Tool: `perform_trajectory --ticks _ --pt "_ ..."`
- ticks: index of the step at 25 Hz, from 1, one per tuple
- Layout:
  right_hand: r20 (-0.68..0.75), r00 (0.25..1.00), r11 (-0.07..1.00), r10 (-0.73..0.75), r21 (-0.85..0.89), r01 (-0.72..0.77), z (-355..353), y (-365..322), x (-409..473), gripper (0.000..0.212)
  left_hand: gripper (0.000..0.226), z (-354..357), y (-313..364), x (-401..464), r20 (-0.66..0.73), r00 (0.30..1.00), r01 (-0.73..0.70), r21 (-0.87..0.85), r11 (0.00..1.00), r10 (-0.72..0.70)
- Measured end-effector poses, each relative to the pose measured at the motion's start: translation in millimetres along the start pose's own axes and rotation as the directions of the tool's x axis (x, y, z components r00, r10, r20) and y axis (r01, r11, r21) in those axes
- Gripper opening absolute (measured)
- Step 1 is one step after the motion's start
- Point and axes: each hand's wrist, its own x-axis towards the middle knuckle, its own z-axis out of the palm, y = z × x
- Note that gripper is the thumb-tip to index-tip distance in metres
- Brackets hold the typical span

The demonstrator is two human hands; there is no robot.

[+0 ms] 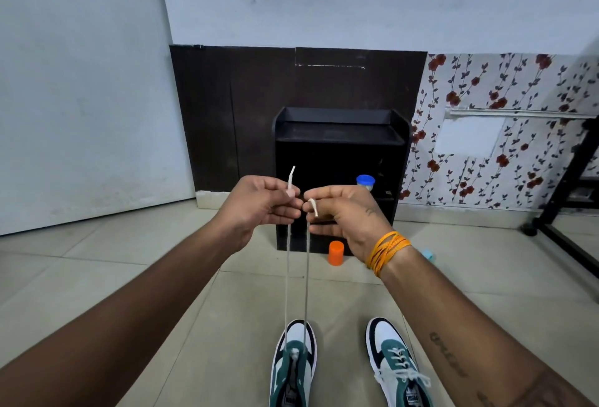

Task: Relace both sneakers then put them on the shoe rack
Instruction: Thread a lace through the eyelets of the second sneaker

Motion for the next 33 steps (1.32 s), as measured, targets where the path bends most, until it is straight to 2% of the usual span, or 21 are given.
perform_trajectory --ticks 2,6,11,15,21,26,33 --pt "-0.050 0.991 0.989 -0.123 -0.085 0.119 2 6 0 0.008 0.013 3 -3 0 -0.039 0.997 -0.069 0.067 0.995 0.072" --pt "-0.135 0.942 0.928 -0.306 -0.263 0.264 4 11 5 0.007 0.009 9 -8 4 -0.120 0.970 -0.186 0.206 0.961 0.213" --pt "-0.164 0.938 0.937 -0.307 -0.223 0.267 4 8 6 0.004 0.009 20 -7 5 -0.162 0.951 -0.228 0.203 0.952 0.262" --pt "-0.176 0.925 0.927 -0.337 -0.235 0.294 4 7 7 0.010 0.008 25 -4 5 -0.162 0.940 -0.257 0.244 0.935 0.300" --pt "-0.211 0.918 0.933 -0.336 -0.211 0.292 8 2 11 0.008 0.006 26 4 6 -0.176 0.932 -0.263 0.274 0.925 0.317" --pt "-0.215 0.896 0.908 -0.388 -0.258 0.332 7 1 11 0.011 0.008 27 6 9 -0.166 0.929 -0.277 0.284 0.918 0.332" --pt "-0.205 0.908 0.917 -0.366 -0.245 0.315 5 18 6 0.010 0.008 23 -11 11 -0.148 0.938 -0.269 0.262 0.927 0.314"
